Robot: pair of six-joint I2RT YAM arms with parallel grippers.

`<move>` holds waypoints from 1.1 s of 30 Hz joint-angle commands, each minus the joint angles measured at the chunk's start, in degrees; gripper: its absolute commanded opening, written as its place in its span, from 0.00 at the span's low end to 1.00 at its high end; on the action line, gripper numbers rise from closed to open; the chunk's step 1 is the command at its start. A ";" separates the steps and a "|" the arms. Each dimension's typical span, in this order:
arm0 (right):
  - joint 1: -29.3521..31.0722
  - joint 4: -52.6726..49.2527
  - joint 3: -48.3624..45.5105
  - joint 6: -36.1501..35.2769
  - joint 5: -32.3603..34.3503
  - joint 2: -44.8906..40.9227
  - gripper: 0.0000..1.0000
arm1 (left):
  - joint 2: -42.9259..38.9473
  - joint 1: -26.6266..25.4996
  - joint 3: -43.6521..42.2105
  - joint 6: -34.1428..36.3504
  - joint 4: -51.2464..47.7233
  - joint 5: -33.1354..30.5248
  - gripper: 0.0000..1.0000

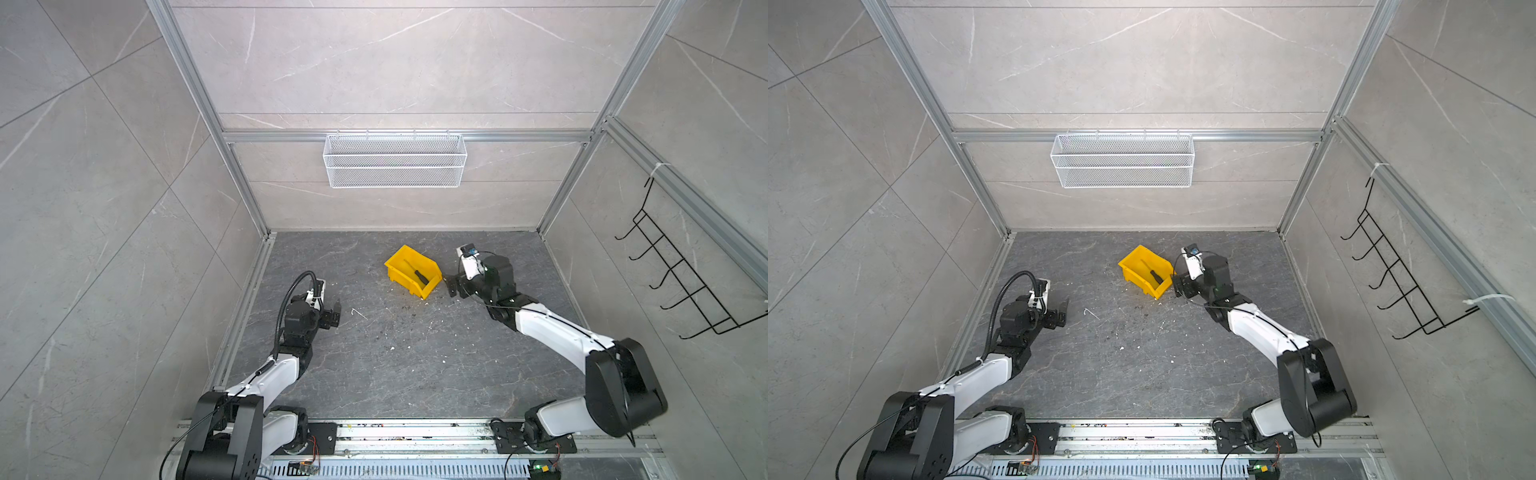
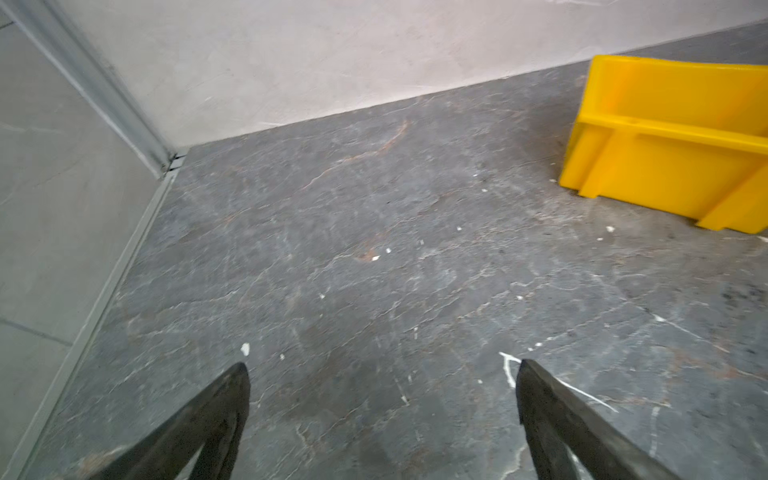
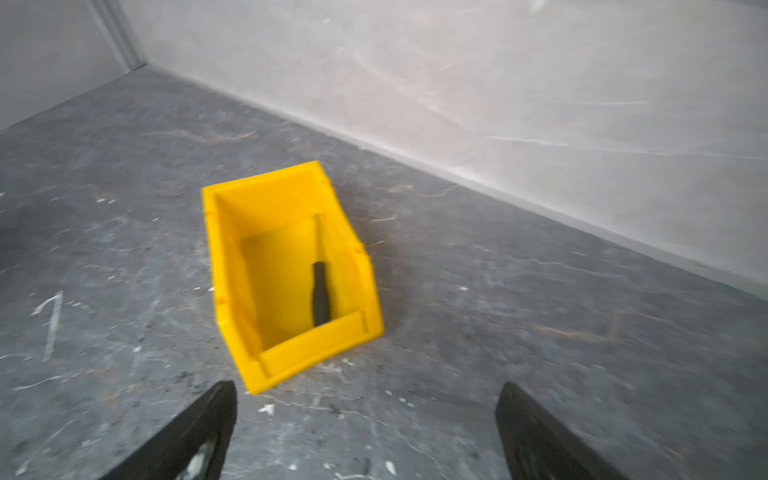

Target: Put the screwdriver in the bin

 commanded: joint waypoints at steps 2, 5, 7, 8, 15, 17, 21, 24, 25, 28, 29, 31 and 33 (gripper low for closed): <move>-2.95 7.11 -8.04 0.84 7.69 -7.26 0.99 | 3.32 1.80 -1.30 -1.48 9.14 -4.52 1.00; -4.61 12.28 -15.19 0.83 9.44 -11.59 0.99 | 6.69 2.01 -2.26 -2.02 13.94 -4.49 1.00; -5.41 14.36 -18.26 0.67 9.82 -12.91 0.99 | 8.36 2.14 -2.18 -2.25 15.14 -4.59 1.00; -5.78 15.33 -19.84 0.55 10.07 -13.16 0.99 | 9.24 2.42 -2.30 -2.44 16.11 -4.66 1.00; -8.99 25.91 -26.71 3.81 10.04 -8.56 0.99 | 13.57 6.05 -4.06 -5.56 23.11 -2.60 1.00; -9.81 30.90 -27.97 4.87 9.22 -4.80 0.99 | 15.48 6.83 -4.26 -6.22 25.18 -1.90 1.00; -10.56 41.79 -29.44 5.91 8.70 3.95 0.99 | 18.40 7.50 -3.16 -6.80 26.39 -1.88 1.00; -11.09 44.87 -28.63 6.01 7.89 7.66 0.99 | 18.15 8.32 -0.66 -7.57 20.94 -1.52 1.00; -11.39 41.15 -27.63 6.32 7.69 6.63 0.99 | 18.19 8.47 0.35 -7.80 19.13 -1.67 1.00; -12.01 37.42 -25.37 7.34 9.04 7.19 0.99 | 18.30 10.80 2.06 -9.77 15.88 1.00 1.00; -11.94 36.33 -25.20 7.33 9.14 6.79 0.99 | 18.15 10.89 2.20 -9.75 15.27 1.20 1.00; -11.97 36.66 -25.33 7.20 9.27 6.95 0.99 | 18.19 10.89 2.15 -9.75 15.52 1.09 1.00; -11.95 36.61 -25.35 7.17 9.32 6.90 0.99 | 18.09 10.89 2.16 -9.80 15.30 1.00 1.00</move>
